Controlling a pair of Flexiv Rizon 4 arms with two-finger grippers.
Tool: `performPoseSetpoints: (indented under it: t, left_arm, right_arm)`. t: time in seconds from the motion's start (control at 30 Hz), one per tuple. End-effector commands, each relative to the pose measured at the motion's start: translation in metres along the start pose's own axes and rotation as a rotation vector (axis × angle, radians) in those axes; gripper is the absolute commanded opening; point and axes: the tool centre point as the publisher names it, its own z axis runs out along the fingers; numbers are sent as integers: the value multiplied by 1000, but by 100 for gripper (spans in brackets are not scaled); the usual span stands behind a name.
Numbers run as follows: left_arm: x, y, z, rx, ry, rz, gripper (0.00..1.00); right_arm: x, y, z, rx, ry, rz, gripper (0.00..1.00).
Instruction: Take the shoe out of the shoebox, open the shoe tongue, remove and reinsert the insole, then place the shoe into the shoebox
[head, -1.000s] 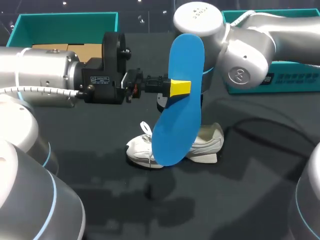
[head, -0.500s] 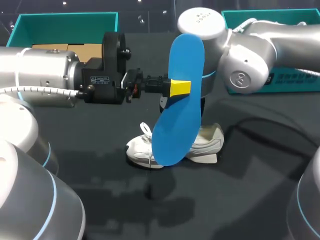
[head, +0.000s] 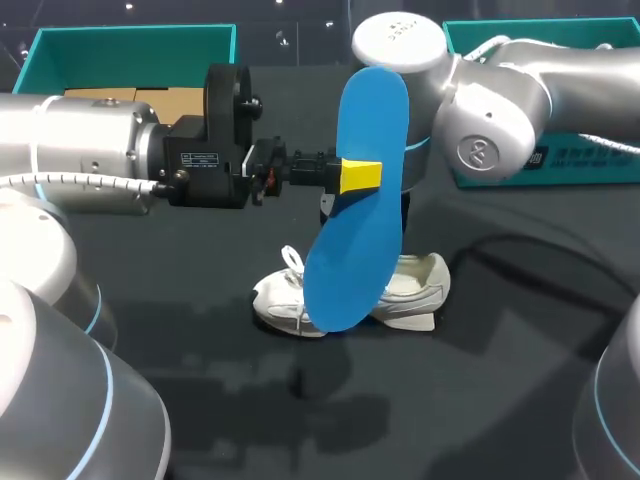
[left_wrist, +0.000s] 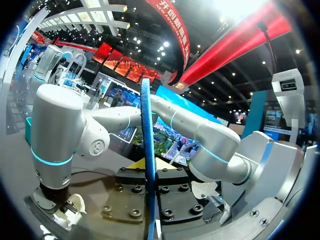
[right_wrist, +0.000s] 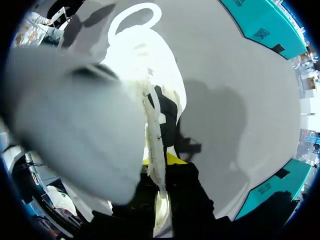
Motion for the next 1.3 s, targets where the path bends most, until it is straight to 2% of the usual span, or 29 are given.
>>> performPoseSetpoints:
  t: [0.03,0.1,0.17,0.23,0.7,0.8,0.9,1.0,1.1,1.13,1.3]
  left_arm:
    - [0,1,1,4,0,0,0]
    - [0,1,1,4,0,0,0]
    - [0,1,1,4,0,0,0]
    - [0,1,1,4,0,0,0]
    - [0,1,1,4,0,0,0]
    - [0,1,1,4,0,0,0]
    - [0,1,1,4,0,0,0]
    - [0,1,1,4,0,0,0]
    - [0,1,1,4,0,0,0]
    - [0,1,1,4,0,0,0]
    - [0,1,1,4,0,0,0]
  right_arm:
    - [4,-4,-18,-2,3,53,0]
    - [8,-5,-26,-21,20,112,0]
    - [10,-9,-34,-51,88,220,0]
    - [18,-9,-44,-73,73,229,0]
    - [18,-9,-44,-73,73,229,0]
    - [23,-8,-52,-169,88,374,0]
    - [30,-6,-56,-187,90,510,0]
    - [41,-1,-61,-188,78,629,0]
    - [51,4,-65,-135,173,917,0]
    - [56,9,-66,-129,167,949,0]
    - [56,9,-66,-129,167,949,0]
